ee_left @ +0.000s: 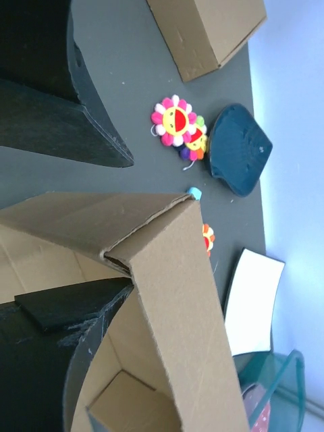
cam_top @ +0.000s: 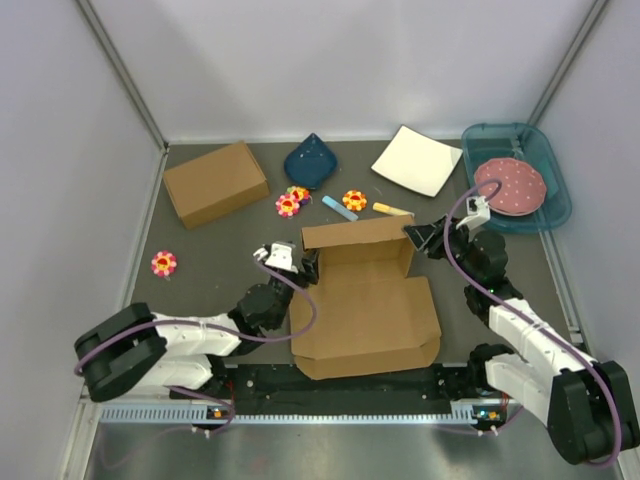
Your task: Fold the paper box
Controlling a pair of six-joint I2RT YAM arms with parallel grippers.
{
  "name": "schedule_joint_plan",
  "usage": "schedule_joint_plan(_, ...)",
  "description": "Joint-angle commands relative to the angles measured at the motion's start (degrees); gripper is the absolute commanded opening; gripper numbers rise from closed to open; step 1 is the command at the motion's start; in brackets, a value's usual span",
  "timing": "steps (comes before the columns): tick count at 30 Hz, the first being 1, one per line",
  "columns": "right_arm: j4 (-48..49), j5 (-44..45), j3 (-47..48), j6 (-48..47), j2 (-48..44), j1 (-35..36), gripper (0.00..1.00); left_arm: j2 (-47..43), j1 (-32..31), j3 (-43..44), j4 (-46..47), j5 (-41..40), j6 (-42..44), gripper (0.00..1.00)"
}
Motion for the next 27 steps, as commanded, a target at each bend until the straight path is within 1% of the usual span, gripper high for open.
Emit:
schedule_joint_plan(1, -5.79, 1.75, -1.9, -2.87, 0.01, -0.18, 0.42, -5.01, -0.29, 0.65, -11.68, 6.61, -2.37, 0.72)
schedule_joint_plan(4, -5.52, 1.67, -1.99, -2.96, 0.27, -0.18, 0.42, -3.62, -0.29, 2.41, -14.07, 6.79, -2.28, 0.72)
schedule_joint_plan(7, -5.78, 1.67, -1.99, -3.22, 0.27, -0.18, 0.42, 1.39, -0.29, 3.82, -13.21, 4.87, -2.63, 0.72)
schedule_joint_plan(8, -5.87, 1.67, -2.16, -3.49, 0.1, -0.18, 0.42, 4.53, -0.29, 4.17, -12.07, 3.98, -3.59, 0.72)
schedule_joint_plan(10, -5.96, 1.75, -2.43, -3.49, -0.16, -0.09, 0.42, 8.32, -0.29, 4.52, -8.56, 0.14, -5.0, 0.72)
schedule_joint_plan(11, -5.96, 1.58, -2.6, -3.31, -0.25, -0.09, 0.42, 12.34, -0.29, 5.04, -4.8, -0.85, -6.05, 0.72)
schedule_joint_plan(13, -5.96, 1.58, -2.87, -3.31, -0.25, 0.08, 0.42, 16.85, -0.38, 6.27, 0.14, -3.39, -7.11, 0.7)
schedule_joint_plan(14, -5.96, 1.49, -3.04, -3.23, -0.25, 0.17, 0.42, 20.78, -0.38, 6.63, 4.6, -3.84, -7.81, 0.69)
schedule_joint_plan(16, -6.05, 1.4, -3.13, -3.14, -0.17, 0.43, 0.41, 24.93, -0.73, 8.2, 9.1, -5.77, -7.47, 0.6)
schedule_joint_plan(17, -6.14, 1.23, -3.3, -3.14, -0.43, 0.78, 0.41, 28.43, -0.82, 8.65, 11.91, -8.39, -5.99, 0.55)
schedule_joint_plan(18, -6.48, 1.14, -3.39, -3.14, -0.6, 0.87, 0.41, 30.04, -0.91, 9.0, 17.16, -9.37, -4.84, 0.43)
schedule_joint_plan(20, -7.01, 1.23, -3.65, -3.22, -1.22, 1.48, 0.41, 33.37, -1.0, 9.71, 22.37, -11.48, -0.73, 0.2)
schedule_joint_plan(21, -7.36, 1.23, -3.83, -3.22, -2.09, 1.75, 0.41, 34.09, -1.08, 10.14, 25.27, -12.1, 0.78, 0.0)
schedule_joint_plan(22, -7.8, 1.4, -4.01, -3.05, -2.45, 1.93, 0.4, 34.62, -1.08, 11.1, 25.9, -12.72, 2.27, 0.0)
schedule_joint_plan(23, -8.07, 1.58, -4.44, -2.79, -3.06, 2.45, 0.4, 35.23, -1.08, 11.64, 26.35, -12.81, 5.59, 0.0)
schedule_joint_plan(25, -8.51, 2.8, -4.89, -1.91, -4.82, 3.33, 0.38, 35.85, -0.91, 12.52, 28.54, -11.41, 10.17, 0.0)
schedule_joint_plan(27, -8.68, 3.94, -5.85, -1.21, -6.65, 4.99, 0.37, 35.94, -0.38, 12.87, 29.51, -7.13, 12.73, 0.0)
